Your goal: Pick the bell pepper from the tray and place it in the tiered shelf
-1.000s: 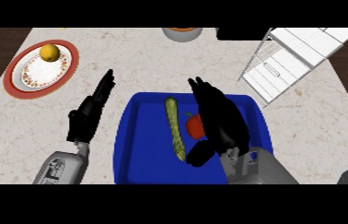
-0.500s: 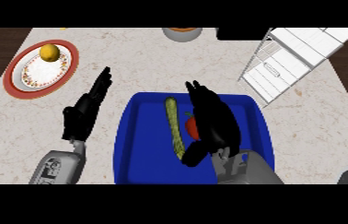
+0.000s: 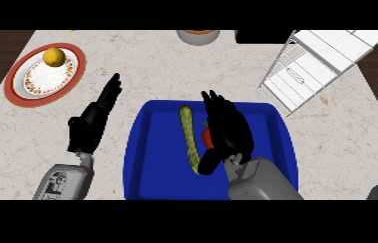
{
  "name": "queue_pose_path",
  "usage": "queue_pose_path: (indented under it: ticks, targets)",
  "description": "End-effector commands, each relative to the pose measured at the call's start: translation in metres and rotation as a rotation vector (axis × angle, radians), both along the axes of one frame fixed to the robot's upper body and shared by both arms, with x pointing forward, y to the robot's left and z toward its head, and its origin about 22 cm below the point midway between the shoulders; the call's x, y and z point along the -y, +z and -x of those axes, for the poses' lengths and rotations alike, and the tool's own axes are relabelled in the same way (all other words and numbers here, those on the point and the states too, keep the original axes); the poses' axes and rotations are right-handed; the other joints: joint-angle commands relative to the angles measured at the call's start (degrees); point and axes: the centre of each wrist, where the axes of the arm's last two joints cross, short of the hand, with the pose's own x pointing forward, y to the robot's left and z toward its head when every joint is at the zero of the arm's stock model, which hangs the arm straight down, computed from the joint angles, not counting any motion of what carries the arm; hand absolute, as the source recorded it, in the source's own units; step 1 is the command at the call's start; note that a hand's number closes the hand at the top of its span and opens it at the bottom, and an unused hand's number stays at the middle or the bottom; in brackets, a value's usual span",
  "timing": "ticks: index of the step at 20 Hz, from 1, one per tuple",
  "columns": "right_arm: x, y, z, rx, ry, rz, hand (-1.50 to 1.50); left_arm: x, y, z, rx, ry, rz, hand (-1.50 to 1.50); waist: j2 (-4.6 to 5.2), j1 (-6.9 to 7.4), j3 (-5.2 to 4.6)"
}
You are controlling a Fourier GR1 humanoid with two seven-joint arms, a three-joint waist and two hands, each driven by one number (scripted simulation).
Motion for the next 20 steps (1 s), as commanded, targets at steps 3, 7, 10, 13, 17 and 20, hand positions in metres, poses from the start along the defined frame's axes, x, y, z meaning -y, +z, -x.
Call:
queue_pose_path:
  ticks: [3, 7, 10, 13, 17, 20]
  targets:
    - [0.011, 0.001, -0.009, -0.014, -0.006, 0.032, -1.5, -0.007, 0.002, -0.004, 0.007, 0.0, 0.013, 0.0, -0.02, -0.05, 0.01]
    - [0.003, -0.001, -0.011, -0.008, -0.017, 0.049, -1.5, 0.01, 0.02, 0.0, 0.013, 0.009, 0.003, 0.0, -0.03, 0.07, 0.01]
    - [0.001, -0.013, -0.01, -0.01, -0.02, 0.05, -1.5, -0.005, 0.003, -0.007, 0.008, 0.012, 0.003, 0.0, 0.02, -0.04, 0.0]
    - [0.003, -0.042, -0.003, -0.018, -0.023, 0.065, -1.5, 0.018, -0.004, 0.0, -0.004, -0.003, -0.001, 0.0, 0.02, -0.05, 0.01]
    - [0.001, -0.045, -0.025, -0.035, -0.026, 0.072, -1.5, 0.008, 0.0, -0.01, -0.007, 0.005, 0.007, 0.0, 0.08, 0.08, 0.01]
    - [0.014, -0.044, -0.028, -0.053, -0.021, 0.06, -1.5, 0.02, -0.001, -0.013, 0.002, 0.003, -0.004, 0.0, 0.03, -0.07, 0.01]
